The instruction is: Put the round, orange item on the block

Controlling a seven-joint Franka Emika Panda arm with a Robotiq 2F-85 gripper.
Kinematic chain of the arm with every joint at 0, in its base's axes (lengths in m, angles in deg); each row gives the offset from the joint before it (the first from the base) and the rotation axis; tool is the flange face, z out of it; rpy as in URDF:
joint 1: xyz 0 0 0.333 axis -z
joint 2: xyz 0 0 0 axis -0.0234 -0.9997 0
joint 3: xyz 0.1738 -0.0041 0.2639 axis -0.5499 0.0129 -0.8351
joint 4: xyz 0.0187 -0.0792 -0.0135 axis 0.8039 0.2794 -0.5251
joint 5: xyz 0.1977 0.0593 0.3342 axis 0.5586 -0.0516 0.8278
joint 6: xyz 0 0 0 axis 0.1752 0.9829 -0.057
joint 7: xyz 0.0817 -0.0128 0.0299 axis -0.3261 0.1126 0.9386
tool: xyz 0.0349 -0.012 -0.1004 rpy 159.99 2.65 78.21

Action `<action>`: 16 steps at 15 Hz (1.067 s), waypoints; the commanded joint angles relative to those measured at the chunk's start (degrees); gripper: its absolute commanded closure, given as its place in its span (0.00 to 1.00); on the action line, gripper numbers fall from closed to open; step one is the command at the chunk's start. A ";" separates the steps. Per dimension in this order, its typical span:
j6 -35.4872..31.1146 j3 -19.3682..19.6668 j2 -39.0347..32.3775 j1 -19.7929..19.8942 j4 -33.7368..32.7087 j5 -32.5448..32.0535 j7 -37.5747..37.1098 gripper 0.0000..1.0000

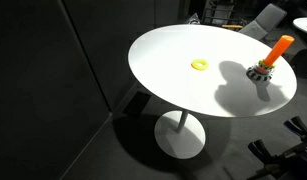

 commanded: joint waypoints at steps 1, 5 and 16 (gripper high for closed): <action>0.09 -0.23 -0.02 0.28 -0.12 0.06 0.07 0.00; -0.18 -0.65 -2.08 0.22 -1.71 0.46 -1.59 0.00; -4.83 -2.94 -13.36 -0.11 -10.18 -0.24 -10.56 0.00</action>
